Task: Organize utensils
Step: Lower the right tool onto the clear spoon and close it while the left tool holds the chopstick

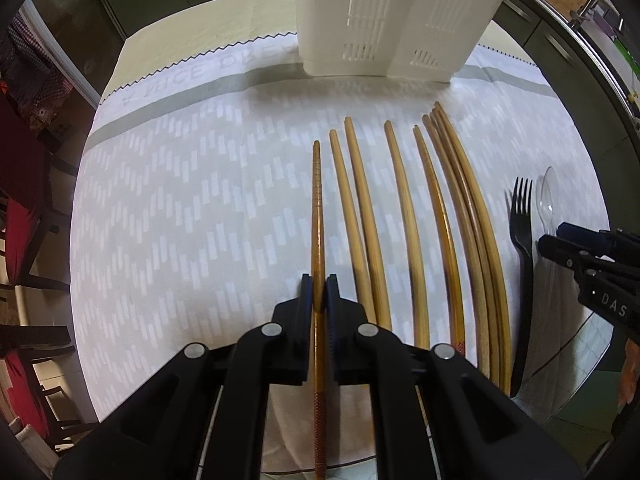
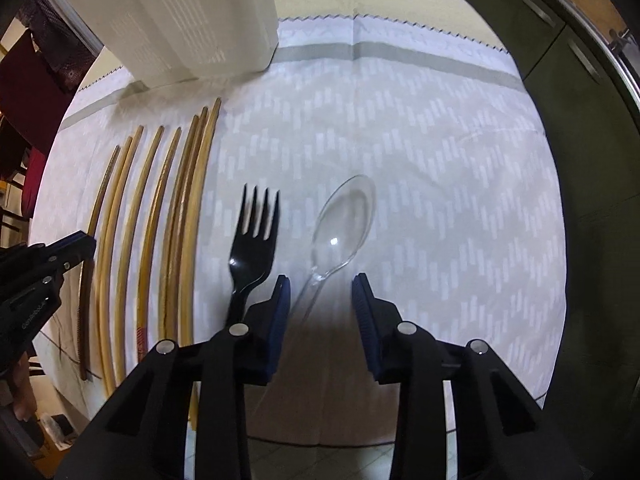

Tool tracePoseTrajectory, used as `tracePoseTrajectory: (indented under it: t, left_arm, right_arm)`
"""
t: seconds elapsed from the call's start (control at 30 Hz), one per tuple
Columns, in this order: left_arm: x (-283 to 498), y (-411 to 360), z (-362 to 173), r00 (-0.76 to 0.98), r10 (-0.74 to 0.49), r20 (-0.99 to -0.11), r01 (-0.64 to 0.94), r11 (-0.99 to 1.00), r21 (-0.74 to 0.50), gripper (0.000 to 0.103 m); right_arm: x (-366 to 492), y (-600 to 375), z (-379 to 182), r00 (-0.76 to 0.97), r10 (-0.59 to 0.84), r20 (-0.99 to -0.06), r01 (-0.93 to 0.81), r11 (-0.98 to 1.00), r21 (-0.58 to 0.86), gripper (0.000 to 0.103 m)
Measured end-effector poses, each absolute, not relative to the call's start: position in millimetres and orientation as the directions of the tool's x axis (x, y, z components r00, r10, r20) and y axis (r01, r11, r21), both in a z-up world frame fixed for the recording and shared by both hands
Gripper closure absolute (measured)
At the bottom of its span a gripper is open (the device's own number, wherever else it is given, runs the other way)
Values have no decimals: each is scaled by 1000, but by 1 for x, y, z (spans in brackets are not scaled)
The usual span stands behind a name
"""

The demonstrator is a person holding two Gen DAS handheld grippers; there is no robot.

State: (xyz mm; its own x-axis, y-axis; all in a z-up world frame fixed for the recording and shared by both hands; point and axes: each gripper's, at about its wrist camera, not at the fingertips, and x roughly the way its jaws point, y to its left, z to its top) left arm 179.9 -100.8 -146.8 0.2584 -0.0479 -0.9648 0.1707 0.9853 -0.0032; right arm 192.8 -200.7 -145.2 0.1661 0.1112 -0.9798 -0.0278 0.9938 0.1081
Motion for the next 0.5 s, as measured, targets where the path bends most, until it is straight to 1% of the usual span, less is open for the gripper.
tracePoseTrajectory:
  t: [0.07, 0.1, 0.2, 0.37, 0.5]
  left_arm:
    - [181, -100, -147, 258, -54, -965, 173, 985, -9, 96]
    - [181, -100, -147, 259, -58, -964, 174, 985, -12, 96]
    - [182, -97, -148, 262, -65, -963, 180, 983, -18, 96]
    - [183, -92, -150, 255, -86, -963, 187, 982, -38, 96]
    - [184, -81, -148, 255, -110, -961, 175, 982, -66, 96]
  right_arm:
    - [195, -194, -147, 148, 95, -984, -42, 995, 90, 75]
    - [197, -192, -147, 137, 97, -986, -47, 995, 92, 83]
    - [205, -192, -148, 108, 99, -989, -39, 995, 95, 93]
    - [214, -189, -148, 102, 108, -989, -53, 993, 103, 94]
    - [215, -198, -128, 175, 161, -971, -55, 987, 154, 94]
